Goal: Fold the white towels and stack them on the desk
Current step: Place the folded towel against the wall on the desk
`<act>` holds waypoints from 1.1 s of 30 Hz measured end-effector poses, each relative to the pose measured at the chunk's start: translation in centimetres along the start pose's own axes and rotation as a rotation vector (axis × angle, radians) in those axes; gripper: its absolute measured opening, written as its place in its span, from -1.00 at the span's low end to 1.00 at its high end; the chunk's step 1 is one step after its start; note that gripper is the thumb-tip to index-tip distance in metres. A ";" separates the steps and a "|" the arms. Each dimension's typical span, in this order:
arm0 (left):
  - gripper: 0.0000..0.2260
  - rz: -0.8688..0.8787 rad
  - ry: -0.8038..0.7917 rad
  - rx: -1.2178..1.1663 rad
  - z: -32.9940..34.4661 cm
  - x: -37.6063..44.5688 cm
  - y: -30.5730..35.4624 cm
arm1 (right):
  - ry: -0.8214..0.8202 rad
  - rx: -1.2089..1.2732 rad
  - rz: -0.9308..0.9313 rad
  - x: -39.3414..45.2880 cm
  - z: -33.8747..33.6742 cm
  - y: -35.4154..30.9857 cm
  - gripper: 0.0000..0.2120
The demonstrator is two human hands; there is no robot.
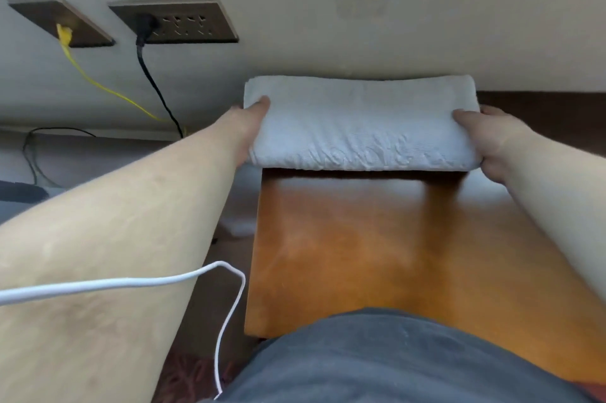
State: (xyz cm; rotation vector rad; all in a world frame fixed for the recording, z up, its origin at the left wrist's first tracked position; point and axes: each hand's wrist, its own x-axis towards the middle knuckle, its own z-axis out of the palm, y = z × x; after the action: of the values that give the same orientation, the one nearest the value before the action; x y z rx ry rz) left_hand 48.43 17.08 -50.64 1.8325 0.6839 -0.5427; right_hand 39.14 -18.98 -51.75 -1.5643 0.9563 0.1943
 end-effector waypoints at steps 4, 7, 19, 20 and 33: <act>-0.28 0.031 0.007 0.060 1.0 1.8 -0.5 | 0.156 -0.045 -0.094 0.4 -0.1 1.0 -0.54; -0.32 0.069 0.026 0.105 1.9 2.1 0.2 | 0.239 -0.184 -0.151 0.0 -0.9 1.2 -0.50; -0.47 0.899 0.110 1.129 5.6 -4.1 -2.4 | 0.222 -1.141 -0.634 -4.8 2.7 1.3 -0.38; -0.48 0.833 0.059 1.198 6.0 -4.3 -2.9 | 0.141 -1.237 -0.576 -4.7 2.9 1.8 -0.36; -0.46 0.693 -0.041 1.374 5.6 -5.4 -2.3 | -0.062 -1.367 -0.442 -5.0 1.0 1.0 -0.23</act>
State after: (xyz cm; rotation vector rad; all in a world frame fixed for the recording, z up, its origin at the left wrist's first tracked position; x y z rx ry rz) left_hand 42.64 11.35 -50.56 3.0696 -0.5902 -0.6041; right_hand 35.66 -15.77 -49.64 -2.9310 0.3152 0.6619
